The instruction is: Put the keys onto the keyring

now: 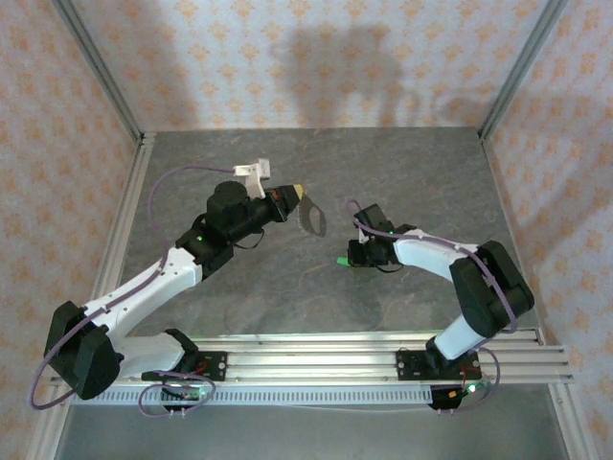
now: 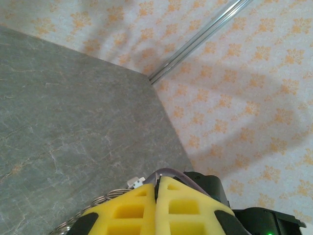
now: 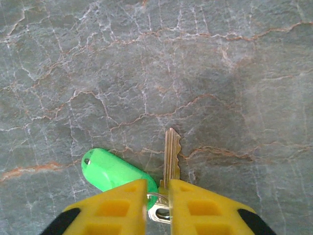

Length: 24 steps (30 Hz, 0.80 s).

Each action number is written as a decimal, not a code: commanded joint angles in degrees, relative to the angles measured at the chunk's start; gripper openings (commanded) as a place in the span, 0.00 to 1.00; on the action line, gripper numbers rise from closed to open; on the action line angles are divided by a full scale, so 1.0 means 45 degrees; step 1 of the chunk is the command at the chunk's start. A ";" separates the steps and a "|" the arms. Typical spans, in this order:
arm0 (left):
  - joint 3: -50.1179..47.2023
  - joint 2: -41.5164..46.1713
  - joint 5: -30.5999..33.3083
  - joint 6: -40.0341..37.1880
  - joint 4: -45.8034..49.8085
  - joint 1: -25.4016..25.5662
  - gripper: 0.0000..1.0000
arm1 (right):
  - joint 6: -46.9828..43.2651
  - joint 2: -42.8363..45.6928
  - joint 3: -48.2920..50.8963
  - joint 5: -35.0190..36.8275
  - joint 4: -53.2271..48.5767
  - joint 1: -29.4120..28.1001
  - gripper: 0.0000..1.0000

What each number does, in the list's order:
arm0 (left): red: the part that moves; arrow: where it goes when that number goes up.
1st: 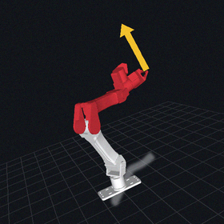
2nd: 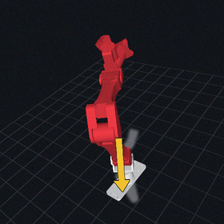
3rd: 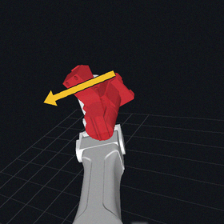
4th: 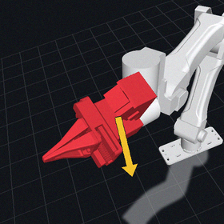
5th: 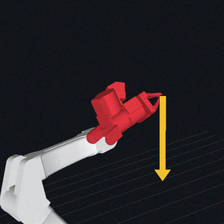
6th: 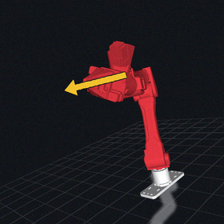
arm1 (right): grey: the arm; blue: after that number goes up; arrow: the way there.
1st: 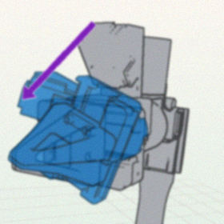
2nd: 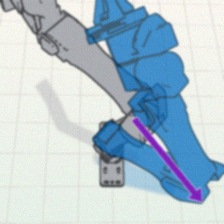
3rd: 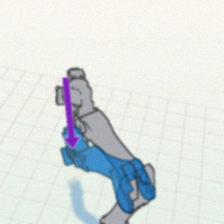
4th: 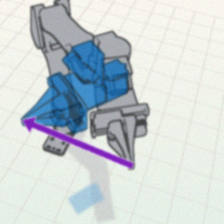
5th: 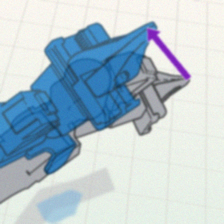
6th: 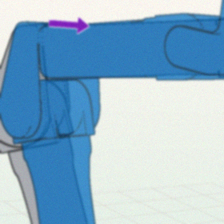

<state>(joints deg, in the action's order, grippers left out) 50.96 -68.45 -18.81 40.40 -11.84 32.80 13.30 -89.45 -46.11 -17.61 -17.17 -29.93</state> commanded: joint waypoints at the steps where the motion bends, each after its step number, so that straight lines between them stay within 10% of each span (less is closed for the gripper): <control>1: 0.0343 0.0000 0.0243 -0.0209 -0.0680 0.0124 0.00 | 0.0043 0.0599 0.0242 0.0150 -0.0237 0.0027 0.25; 24: 0.0472 -0.0268 0.0273 -0.0189 -0.0778 0.0252 0.00 | -0.1026 0.0738 0.0356 0.0694 -0.0896 -0.0368 0.32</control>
<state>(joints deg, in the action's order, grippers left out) 50.96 -69.52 -18.79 40.40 -11.88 33.41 9.98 -86.50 -44.29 -16.34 -19.70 -31.09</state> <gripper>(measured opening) 0.043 0.320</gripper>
